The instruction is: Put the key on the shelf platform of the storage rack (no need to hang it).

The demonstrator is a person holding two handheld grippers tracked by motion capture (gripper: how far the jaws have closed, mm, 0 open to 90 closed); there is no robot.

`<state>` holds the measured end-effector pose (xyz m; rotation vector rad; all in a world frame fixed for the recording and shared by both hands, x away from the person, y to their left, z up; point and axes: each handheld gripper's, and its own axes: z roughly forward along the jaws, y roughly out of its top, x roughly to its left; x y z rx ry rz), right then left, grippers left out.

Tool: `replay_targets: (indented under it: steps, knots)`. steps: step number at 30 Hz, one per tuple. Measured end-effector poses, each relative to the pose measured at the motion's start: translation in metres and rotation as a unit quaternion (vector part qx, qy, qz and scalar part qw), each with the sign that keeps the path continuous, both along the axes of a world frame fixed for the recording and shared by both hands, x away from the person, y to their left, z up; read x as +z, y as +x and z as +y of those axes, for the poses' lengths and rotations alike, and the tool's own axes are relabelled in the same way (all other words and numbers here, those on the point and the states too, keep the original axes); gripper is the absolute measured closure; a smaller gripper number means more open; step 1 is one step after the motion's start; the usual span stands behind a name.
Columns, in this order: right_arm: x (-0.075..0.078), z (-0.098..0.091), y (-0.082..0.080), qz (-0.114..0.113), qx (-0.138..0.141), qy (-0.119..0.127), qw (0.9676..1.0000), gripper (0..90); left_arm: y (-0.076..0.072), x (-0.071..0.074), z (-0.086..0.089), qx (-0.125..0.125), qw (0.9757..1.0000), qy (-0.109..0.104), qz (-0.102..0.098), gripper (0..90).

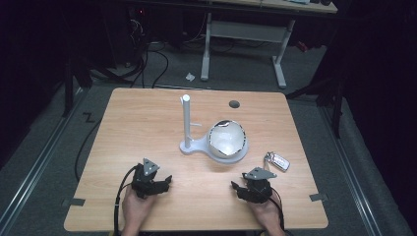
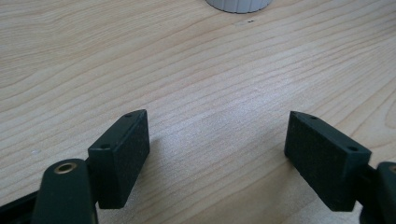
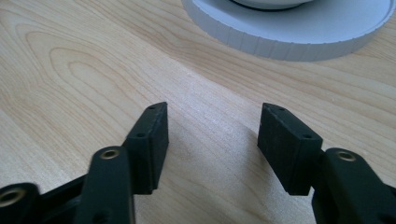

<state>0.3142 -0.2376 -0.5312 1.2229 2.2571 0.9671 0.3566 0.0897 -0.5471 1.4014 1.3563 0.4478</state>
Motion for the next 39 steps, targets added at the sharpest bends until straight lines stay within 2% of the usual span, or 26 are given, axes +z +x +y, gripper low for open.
replay_targets:
  steps: [4,11,20,27,39]
  knots:
    - [0.000,-0.002,0.000,0.003,-0.005,0.008,0.9999,46.4,0.000,0.000,0.000,0.000,1.0000,0.000,0.000,22.7]
    - [0.000,0.000,0.000,0.001,-0.008,0.004,1.0000,47.0,0.000,0.000,0.000,0.000,1.0000,-0.001,0.000,22.9]
    - [0.002,-0.002,-0.002,0.007,-0.009,0.014,0.9998,50.4,0.000,0.000,0.000,0.000,1.0000,-0.001,0.000,22.9]
    - [0.004,-0.004,-0.004,-0.001,-0.007,0.017,0.9998,51.4,0.000,0.000,0.000,0.000,1.0000,-0.001,0.000,22.9]
    - [0.012,-0.019,-0.009,-0.018,-0.027,0.025,0.9991,51.1,0.000,0.000,0.000,-0.001,1.0000,-0.001,0.000,22.9]
